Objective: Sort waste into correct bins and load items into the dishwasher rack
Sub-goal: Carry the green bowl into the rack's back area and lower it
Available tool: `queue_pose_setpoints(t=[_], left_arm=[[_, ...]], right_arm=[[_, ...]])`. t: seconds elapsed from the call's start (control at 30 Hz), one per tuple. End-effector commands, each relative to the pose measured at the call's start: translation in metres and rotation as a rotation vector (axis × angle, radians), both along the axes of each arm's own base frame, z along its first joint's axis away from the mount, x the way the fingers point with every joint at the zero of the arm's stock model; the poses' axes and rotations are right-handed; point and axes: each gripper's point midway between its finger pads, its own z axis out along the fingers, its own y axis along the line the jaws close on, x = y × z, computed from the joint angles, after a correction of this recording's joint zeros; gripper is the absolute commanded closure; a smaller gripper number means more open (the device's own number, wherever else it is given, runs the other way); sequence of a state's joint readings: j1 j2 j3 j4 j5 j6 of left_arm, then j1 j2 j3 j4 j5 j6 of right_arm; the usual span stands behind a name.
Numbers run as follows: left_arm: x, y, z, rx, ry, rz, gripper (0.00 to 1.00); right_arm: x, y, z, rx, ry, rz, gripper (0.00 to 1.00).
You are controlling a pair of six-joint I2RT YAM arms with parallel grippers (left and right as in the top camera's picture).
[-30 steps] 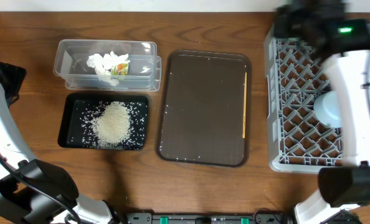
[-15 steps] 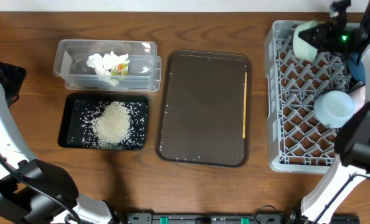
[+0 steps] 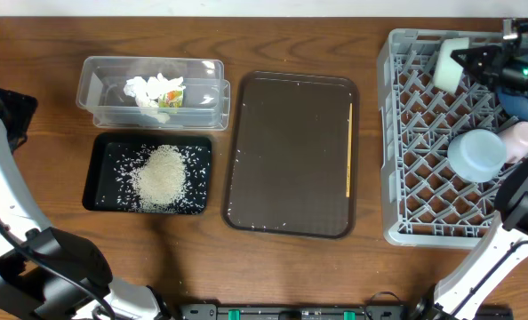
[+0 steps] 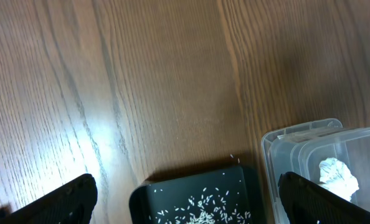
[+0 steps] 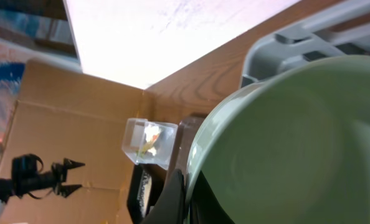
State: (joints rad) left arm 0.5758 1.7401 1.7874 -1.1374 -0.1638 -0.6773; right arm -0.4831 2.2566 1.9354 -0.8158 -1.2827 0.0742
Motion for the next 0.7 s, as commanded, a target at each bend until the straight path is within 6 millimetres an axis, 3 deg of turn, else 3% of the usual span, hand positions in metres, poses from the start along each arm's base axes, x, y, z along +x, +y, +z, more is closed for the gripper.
queue_pose_setpoints(t=[0.0, 0.17, 0.37, 0.5, 0.67], left_arm=[[-0.001, 0.002, -0.001, 0.002, 0.008, 0.004, 0.05], [-0.001, 0.002, -0.001, 0.002, 0.009, 0.004, 0.05], [-0.001, 0.002, -0.001, 0.002, 0.008, 0.004, 0.05], [-0.001, 0.002, -0.001, 0.002, 0.008, 0.004, 0.05], [-0.001, 0.002, -0.001, 0.002, 0.008, 0.004, 0.05]], right_arm=[[-0.002, -0.017, -0.031, -0.026, 0.083, -0.046, 0.99], [-0.010, -0.027, -0.053, -0.118, 0.167, -0.080, 0.99], [-0.016, -0.030, -0.056, -0.122, 0.192, -0.081, 0.99], [-0.019, -0.033, -0.057, -0.115, 0.208, -0.088, 0.92], [-0.029, -0.055, -0.066, -0.174, 0.304, -0.165, 0.91]])
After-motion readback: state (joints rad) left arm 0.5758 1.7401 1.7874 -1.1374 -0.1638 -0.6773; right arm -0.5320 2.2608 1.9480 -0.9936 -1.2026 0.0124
